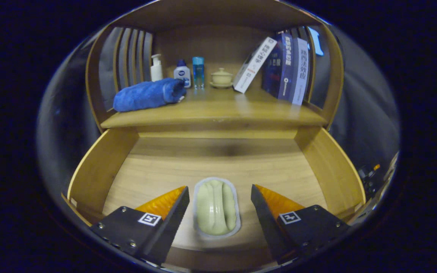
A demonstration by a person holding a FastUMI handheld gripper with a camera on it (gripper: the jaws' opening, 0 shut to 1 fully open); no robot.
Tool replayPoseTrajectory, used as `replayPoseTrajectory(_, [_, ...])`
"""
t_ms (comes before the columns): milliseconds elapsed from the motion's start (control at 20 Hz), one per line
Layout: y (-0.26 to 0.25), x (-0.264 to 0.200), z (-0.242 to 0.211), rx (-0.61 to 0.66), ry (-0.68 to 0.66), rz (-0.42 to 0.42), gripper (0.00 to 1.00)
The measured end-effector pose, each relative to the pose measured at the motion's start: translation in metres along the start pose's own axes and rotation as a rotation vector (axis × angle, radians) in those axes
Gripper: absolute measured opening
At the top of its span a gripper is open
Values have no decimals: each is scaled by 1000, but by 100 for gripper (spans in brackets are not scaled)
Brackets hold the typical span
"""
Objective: Pull open the drawer, take out the items inside it, and place them on the countertop above the cabinet.
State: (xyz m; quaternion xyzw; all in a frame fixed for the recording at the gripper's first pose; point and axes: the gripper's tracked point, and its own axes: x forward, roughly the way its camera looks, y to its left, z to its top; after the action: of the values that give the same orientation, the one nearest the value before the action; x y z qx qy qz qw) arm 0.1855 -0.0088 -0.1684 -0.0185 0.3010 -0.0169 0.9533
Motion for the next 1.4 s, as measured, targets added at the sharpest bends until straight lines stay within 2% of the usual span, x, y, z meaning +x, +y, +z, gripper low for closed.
replayPoseTrajectory(200, [12, 9, -26, -5, 111, 47, 71])
replayPoseTrajectory(300, [11, 9, -24, 16, 83, 46, 36])
replayPoseTrajectory(350, [21, 10, -29, 22, 87, 88, 18])
replayPoseTrajectory(900, [10, -50, 43, -11, -286, 39, 18])
replayPoseTrajectory(950, [8, -58, 54, 2, -311, 42, 6])
replayPoseTrajectory(1100, [5, -75, 74, 19, -351, 54, 6])
replayPoseTrajectory(1400, [1, -129, 143, 41, -524, 62, 6])
